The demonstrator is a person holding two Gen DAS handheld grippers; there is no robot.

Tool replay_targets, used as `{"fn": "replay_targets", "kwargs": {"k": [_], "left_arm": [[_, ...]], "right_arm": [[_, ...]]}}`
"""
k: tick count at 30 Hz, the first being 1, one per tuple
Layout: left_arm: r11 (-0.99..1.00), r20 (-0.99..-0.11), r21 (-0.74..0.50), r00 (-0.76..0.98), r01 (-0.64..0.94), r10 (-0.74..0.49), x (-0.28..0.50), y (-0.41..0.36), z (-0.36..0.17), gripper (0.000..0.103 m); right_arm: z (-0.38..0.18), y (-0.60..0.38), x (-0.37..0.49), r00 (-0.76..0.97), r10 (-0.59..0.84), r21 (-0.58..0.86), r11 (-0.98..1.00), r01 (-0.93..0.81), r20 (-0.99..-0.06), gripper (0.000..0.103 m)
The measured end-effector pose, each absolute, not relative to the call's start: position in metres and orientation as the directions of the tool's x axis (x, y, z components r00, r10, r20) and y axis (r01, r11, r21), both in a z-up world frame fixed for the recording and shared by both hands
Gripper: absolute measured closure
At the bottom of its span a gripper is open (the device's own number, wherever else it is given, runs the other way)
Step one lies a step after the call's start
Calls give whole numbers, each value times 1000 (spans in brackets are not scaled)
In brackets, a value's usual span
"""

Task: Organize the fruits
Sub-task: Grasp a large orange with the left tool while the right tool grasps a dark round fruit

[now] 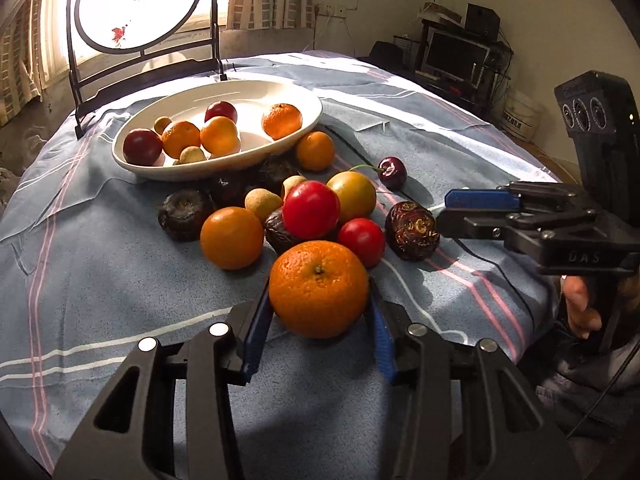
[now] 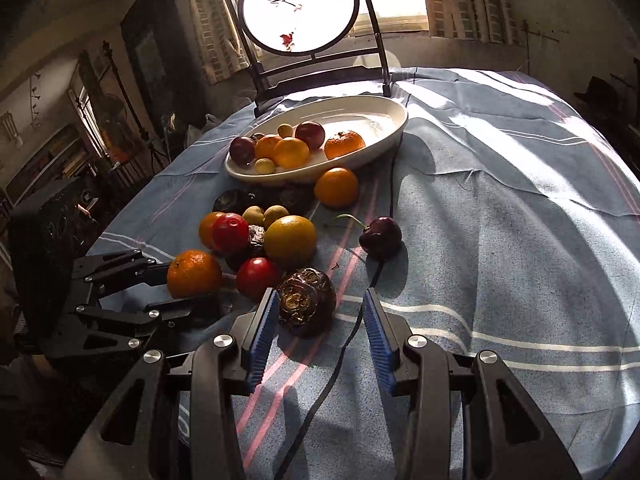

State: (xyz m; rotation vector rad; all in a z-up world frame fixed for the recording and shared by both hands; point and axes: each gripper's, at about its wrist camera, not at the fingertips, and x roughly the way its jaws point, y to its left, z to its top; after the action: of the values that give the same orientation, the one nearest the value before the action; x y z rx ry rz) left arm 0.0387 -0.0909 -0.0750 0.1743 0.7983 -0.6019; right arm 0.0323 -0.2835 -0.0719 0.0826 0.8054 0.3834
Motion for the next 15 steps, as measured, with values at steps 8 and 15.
{"fn": "replay_targets", "kwargs": {"k": [8, 15], "left_arm": [[839, -690, -119, 564, 530, -454, 27, -59, -55, 60], [849, -692, -135, 565, 511, -450, 26, -50, -59, 60]], "right_arm": [[-78, -247, 35, 665, 218, -2, 950, -313, -714, 46], [-82, -249, 39, 638, 245, 51, 951, -306, -730, 63]]}}
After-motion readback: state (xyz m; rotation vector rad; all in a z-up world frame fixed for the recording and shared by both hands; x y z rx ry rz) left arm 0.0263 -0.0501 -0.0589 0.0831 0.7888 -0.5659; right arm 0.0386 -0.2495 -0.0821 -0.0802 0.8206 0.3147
